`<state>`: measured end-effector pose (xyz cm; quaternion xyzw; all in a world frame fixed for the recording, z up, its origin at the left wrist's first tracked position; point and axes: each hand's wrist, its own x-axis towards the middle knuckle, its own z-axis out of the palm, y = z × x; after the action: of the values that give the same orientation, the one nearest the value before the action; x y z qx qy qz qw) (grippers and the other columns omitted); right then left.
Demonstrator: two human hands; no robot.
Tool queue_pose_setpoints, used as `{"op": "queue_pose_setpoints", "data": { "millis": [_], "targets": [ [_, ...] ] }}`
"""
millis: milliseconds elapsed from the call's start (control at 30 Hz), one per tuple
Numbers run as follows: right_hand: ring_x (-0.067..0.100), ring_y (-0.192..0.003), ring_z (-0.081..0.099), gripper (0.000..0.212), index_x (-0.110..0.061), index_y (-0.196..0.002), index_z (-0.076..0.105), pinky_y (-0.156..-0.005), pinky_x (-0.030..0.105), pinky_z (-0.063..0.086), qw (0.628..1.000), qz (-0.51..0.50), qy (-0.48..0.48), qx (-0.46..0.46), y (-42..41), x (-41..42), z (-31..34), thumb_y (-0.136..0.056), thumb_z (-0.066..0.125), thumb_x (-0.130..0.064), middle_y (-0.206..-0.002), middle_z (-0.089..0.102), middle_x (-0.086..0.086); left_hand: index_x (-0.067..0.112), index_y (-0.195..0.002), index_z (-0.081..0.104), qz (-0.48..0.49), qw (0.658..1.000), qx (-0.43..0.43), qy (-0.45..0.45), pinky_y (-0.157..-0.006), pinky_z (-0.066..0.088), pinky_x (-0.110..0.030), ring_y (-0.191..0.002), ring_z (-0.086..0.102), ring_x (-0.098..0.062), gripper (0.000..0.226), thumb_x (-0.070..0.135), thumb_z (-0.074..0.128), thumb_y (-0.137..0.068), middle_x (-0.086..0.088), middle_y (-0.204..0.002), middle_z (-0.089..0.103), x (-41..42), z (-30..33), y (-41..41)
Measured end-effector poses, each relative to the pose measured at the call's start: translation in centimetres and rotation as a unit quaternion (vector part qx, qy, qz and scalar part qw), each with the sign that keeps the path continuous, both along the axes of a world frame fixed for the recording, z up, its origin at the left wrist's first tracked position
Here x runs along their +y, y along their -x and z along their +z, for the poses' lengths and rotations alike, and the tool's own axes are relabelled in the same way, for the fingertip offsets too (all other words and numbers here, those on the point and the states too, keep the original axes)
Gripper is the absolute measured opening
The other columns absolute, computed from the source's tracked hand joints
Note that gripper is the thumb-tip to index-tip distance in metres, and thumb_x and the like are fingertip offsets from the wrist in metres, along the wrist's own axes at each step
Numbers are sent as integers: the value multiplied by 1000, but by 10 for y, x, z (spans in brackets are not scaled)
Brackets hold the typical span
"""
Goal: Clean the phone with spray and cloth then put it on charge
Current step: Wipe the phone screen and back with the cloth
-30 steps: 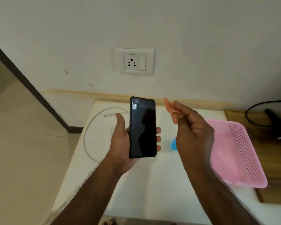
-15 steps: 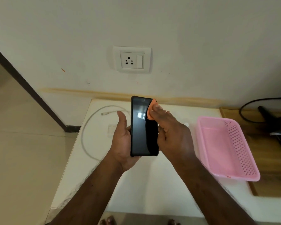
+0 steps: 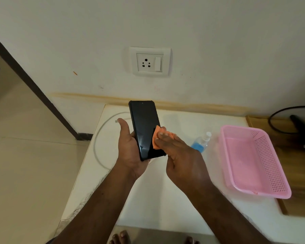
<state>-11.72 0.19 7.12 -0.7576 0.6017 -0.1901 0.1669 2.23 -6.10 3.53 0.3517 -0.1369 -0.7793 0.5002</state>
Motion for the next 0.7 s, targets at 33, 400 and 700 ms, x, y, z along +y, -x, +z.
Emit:
{"op": "queue_pose_setpoints", "data": {
  "millis": [33,400,700],
  "targets": [
    [7,-141,31,61,-23,-145,45,-114,22,22,1000,-2,10,-9,-2,3,-3,-91,62,-1,-152,37,-12,14,-129,66,1,1000,4,9,-84,56,-55,-112,66,-40,97,88,26,-81,-23,-125,66,-1,-2,-1],
    [19,-97,72,79,-14,-107,78,-73,32,59,992,-96,69,31,-47,28,-8,-32,101,-18,-112,74,0,12,-124,68,89,995,16,29,-91,55,-54,-96,68,-41,101,89,22,-80,-24,-115,69,0,-6,6],
    [8,-125,53,57,-39,-149,33,-109,25,39,991,-61,-116,-14,-47,31,4,-97,57,-32,-149,45,-15,12,-120,70,87,995,-29,34,-87,55,-52,-95,67,-38,101,90,23,-78,-22,-113,70,2,-6,4]
  ]
}}
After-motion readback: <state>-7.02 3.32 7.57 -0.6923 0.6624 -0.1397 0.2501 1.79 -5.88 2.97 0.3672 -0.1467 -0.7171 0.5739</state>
